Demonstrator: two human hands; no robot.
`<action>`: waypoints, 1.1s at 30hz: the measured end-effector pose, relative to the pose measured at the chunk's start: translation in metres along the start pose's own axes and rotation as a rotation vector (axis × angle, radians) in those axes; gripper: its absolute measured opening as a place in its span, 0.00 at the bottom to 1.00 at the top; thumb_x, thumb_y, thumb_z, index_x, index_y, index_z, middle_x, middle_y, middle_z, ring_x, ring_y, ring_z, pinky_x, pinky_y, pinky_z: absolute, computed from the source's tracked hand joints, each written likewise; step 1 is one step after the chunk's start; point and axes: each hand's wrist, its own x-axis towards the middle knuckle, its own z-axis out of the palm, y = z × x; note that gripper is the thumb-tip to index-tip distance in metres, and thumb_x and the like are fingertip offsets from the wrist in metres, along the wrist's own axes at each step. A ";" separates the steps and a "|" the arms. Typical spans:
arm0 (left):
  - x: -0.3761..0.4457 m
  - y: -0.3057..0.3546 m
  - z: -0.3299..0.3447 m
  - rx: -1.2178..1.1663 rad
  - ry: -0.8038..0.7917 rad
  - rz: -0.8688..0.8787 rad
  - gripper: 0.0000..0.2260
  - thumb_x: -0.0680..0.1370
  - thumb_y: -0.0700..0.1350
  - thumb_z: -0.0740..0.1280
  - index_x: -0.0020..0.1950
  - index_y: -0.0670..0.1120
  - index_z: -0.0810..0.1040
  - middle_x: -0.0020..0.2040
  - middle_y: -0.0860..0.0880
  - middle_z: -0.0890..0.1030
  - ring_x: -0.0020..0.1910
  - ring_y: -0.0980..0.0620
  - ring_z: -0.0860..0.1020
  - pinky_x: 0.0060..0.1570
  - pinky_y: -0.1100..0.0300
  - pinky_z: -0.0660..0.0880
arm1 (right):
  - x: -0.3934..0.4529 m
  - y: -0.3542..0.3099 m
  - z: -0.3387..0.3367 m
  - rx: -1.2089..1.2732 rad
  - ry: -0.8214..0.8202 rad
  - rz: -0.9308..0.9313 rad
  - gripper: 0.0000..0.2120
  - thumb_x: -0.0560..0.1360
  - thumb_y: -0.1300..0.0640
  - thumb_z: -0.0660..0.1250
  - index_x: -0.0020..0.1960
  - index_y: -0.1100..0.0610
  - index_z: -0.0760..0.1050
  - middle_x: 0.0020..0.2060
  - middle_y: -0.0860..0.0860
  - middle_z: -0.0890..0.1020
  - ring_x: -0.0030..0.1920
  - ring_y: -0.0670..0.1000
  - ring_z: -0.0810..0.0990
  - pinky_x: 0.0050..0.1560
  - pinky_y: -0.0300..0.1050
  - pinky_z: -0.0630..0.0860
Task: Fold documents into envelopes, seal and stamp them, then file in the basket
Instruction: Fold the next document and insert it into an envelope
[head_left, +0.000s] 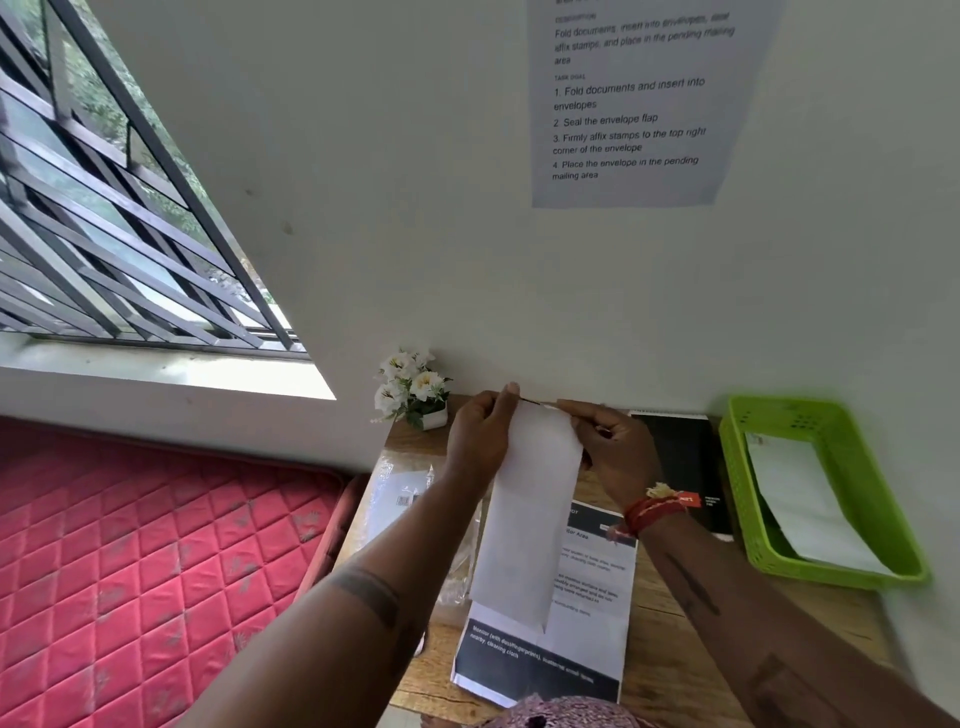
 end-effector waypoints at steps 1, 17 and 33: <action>-0.002 -0.002 0.001 0.028 -0.015 0.010 0.24 0.79 0.64 0.67 0.39 0.43 0.78 0.34 0.52 0.77 0.35 0.53 0.75 0.38 0.55 0.71 | -0.001 0.001 0.000 -0.007 0.005 0.003 0.13 0.81 0.61 0.67 0.56 0.47 0.86 0.47 0.44 0.87 0.44 0.49 0.85 0.37 0.45 0.83; -0.001 0.001 0.002 0.122 -0.136 0.001 0.05 0.77 0.53 0.74 0.47 0.52 0.84 0.44 0.52 0.87 0.45 0.49 0.85 0.47 0.46 0.83 | 0.002 -0.006 0.005 -0.007 -0.061 0.110 0.09 0.76 0.59 0.74 0.55 0.61 0.83 0.48 0.56 0.86 0.51 0.58 0.85 0.51 0.55 0.84; 0.004 0.004 0.004 0.148 -0.220 -0.027 0.07 0.79 0.51 0.73 0.42 0.54 0.87 0.41 0.54 0.86 0.43 0.54 0.82 0.48 0.51 0.81 | 0.006 0.002 -0.012 0.015 -0.077 0.173 0.05 0.76 0.60 0.75 0.52 0.56 0.86 0.46 0.51 0.87 0.47 0.51 0.84 0.46 0.42 0.80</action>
